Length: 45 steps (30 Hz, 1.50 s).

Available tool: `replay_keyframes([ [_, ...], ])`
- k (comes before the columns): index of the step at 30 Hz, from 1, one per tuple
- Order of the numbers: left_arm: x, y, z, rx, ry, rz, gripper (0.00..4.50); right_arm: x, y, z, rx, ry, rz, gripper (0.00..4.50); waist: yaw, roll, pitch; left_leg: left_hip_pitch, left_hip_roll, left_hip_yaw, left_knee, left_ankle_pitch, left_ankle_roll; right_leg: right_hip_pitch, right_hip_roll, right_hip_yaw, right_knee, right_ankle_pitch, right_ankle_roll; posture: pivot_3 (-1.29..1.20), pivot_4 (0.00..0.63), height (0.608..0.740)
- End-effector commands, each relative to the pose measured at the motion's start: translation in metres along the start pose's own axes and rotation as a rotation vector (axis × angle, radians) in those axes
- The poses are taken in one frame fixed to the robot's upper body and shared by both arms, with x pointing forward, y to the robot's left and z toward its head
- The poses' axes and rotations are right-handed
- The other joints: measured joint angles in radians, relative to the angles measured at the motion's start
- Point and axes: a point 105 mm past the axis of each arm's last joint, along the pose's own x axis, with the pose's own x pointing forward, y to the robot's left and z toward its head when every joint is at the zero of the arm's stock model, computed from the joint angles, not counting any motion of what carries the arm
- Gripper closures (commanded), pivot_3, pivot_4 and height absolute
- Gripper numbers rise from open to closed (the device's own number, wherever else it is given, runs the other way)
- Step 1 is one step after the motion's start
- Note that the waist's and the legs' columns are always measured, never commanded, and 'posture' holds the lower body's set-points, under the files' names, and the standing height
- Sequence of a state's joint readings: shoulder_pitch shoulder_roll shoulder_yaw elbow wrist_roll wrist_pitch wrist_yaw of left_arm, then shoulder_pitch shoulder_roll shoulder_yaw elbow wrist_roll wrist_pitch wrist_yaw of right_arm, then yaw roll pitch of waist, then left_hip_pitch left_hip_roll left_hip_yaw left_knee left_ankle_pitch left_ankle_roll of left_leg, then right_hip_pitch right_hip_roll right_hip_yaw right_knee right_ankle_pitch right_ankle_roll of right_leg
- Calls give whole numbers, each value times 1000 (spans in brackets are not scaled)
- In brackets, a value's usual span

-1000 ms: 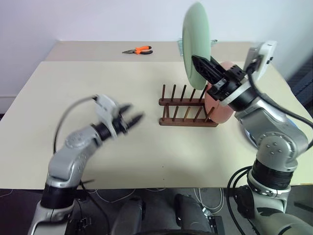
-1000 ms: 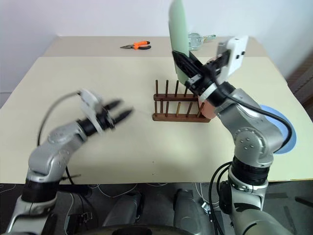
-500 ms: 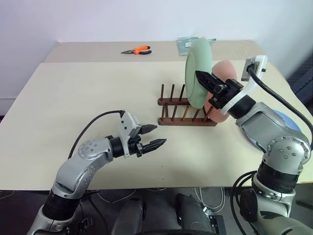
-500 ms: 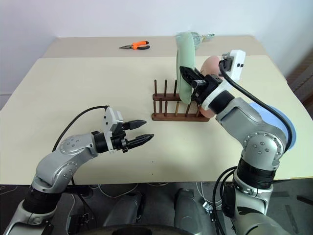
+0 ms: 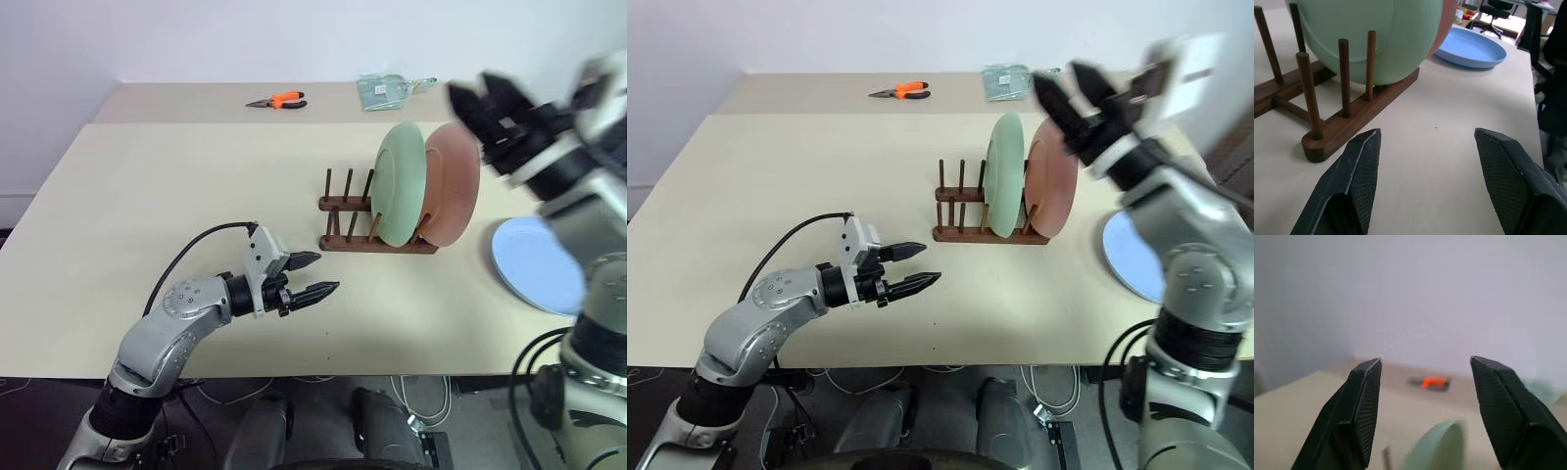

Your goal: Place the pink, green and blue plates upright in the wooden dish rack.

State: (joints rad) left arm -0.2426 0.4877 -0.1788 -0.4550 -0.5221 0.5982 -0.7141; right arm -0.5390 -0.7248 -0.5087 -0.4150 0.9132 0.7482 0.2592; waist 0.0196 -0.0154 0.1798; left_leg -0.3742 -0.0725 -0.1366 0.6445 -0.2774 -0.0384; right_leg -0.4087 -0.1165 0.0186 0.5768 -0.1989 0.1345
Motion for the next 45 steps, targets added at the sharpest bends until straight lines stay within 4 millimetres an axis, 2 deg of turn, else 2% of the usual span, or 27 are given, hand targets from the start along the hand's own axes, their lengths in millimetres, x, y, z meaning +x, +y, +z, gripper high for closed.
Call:
replay_keyframes([
  [1,4,-2,8,40,-25,-32,1375,-39,-44,-21,-136,186,-131,71,0,-1,-1,0,0,0,0,-1,1,0,0,0,-1,0,0,0,150,740],
  [3,7,-3,7,42,-22,-48,1375,-66,-49,-58,-240,409,-115,71,-4,-1,-1,0,0,1,1,-1,2,1,0,0,-1,-1,1,0,150,740],
  [6,10,-2,7,52,-18,-62,1375,-102,-42,-109,-315,653,-58,71,-14,3,-2,1,0,4,1,-2,2,0,-1,2,0,-1,1,0,150,740],
  [10,12,-2,8,53,-24,-67,1375,-131,-36,-153,-355,833,-29,71,-29,5,-2,2,1,7,1,-2,3,0,-1,4,1,-3,5,0,150,740],
  [13,11,-2,8,56,-24,-66,1375,-149,-44,-184,-394,941,-73,71,-30,4,-2,2,1,6,1,-2,2,0,-1,4,1,-3,4,0,150,740],
  [14,10,-2,8,57,-24,-64,1375,-153,-47,-190,-393,963,-94,568,-28,3,-2,2,1,6,1,-2,2,0,-1,4,1,-3,5,0,150,740],
  [15,10,-2,9,58,-25,-60,1375,-153,-50,-194,-394,969,-107,869,-27,3,-2,1,1,6,1,-2,2,0,-2,4,1,-3,4,0,150,740],
  [20,9,0,11,63,-27,-51,1375,-145,-60,-197,-433,953,-142,3361,-24,3,-2,1,0,6,2,-2,2,0,-2,4,1,-3,5,0,150,740],
  [22,9,0,16,64,-45,-50,1375,-139,-64,-194,-500,936,-144,4393,-18,3,-2,1,0,5,2,-2,2,0,-2,4,1,-3,5,0,150,740],
  [24,10,3,21,62,-63,-40,1375,-119,-67,-176,-601,838,-156,4454,-14,2,-2,1,0,5,2,-2,2,0,-2,4,1,-3,5,0,150,740],
  [27,9,5,18,57,-59,-26,1375,-74,-74,-120,-699,562,-259,4454,-18,4,-1,1,0,6,2,-2,2,-1,-2,4,1,-3,5,0,150,740],
  [29,8,5,14,59,-44,-23,1375,-56,-72,-93,-705,426,-299,4454,-17,6,-1,1,0,6,2,-2,2,-1,-2,4,1,-3,5,0,150,740],
  [30,8,5,11,62,-32,-25,1375,-36,-62,-66,-668,283,-297,4454,-16,6,0,1,0,6,2,-2,3,-1,-2,4,1,-3,5,0,150,740],
  [31,7,4,9,64,-23,-27,1375,-25,-53,-47,-640,189,-289,4454,-17,6,0,1,0,5,1,-2,3,-1,-1,3,1,-2,5,0,150,740],
  [33,7,5,6,59,-17,-16,1375,3,-24,1,-498,-53,-221,4454,-18,7,0,1,0,5,1,-2,3,-1,-1,4,1,-2,4,0,150,740],
  [35,7,7,4,53,-18,-5,1375,20,11,30,-286,-195,-69,4454,-16,6,0,1,1,4,1,-2,3,-1,0,3,1,-2,4,0,150,740],
  [37,5,9,4,47,-23,9,1375,30,52,48,-30,-281,137,4454,-11,5,0,1,1,2,1,-2,3,-1,0,2,1,0,1,0,150,740],
  [40,1,15,3,42,-25,42,1375,41,109,60,314,-305,391,4454,-11,5,0,1,1,-3,1,-2,3,-1,0,2,1,0,0,0,150,740],
  [42,-3,21,1,38,-22,72,1375,52,130,49,465,-255,430,4454,-11,5,0,1,1,-3,1,-2,3,-1,0,1,1,0,0,0,150,740],
  [45,-10,27,0,37,-20,109,1375,64,146,15,680,-115,381,4454,-9,6,0,1,1,-3,1,-2,3,-2,0,2,2,0,0,0,150,740],
])
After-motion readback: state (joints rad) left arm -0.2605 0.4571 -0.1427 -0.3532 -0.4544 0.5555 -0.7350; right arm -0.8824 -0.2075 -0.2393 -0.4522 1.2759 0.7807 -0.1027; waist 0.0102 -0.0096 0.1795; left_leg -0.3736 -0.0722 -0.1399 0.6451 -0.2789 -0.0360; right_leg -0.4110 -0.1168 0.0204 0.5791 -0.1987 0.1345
